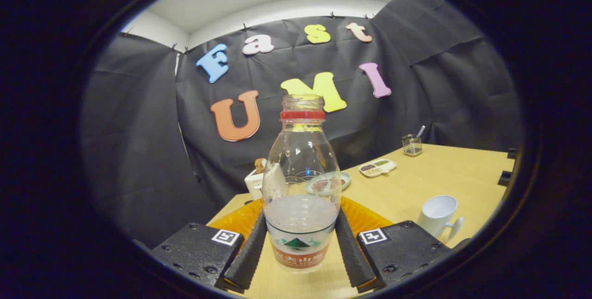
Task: Take the bottle from table, then pour the juice into the cup, finally place the bottle on the coaster
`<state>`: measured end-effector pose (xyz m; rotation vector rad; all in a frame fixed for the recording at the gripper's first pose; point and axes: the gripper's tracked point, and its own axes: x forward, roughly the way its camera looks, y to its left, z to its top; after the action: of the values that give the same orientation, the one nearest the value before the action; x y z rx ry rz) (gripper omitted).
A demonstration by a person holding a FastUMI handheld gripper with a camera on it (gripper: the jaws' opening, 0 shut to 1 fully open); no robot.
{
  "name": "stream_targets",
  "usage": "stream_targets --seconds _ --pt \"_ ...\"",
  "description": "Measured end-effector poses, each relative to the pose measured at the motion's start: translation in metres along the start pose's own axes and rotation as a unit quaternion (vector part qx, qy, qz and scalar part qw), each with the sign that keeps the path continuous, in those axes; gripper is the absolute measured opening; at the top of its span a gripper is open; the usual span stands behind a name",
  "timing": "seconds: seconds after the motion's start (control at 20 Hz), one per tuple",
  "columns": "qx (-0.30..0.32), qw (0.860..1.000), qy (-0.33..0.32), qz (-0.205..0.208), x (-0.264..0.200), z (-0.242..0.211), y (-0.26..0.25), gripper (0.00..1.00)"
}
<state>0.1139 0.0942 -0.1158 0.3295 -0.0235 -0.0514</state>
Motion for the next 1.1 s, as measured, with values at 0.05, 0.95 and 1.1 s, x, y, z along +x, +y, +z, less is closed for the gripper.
stream_targets --seconds 0.05,0.95,1.1 --pt "0.018 1.000 0.002 0.004 -0.001 0.002 0.000 0.79" --pt "0.429 0.901 0.025 0.066 0.020 0.027 -0.038 0.77" --pt "0.460 0.885 0.025 0.072 0.022 0.029 -0.039 0.77"
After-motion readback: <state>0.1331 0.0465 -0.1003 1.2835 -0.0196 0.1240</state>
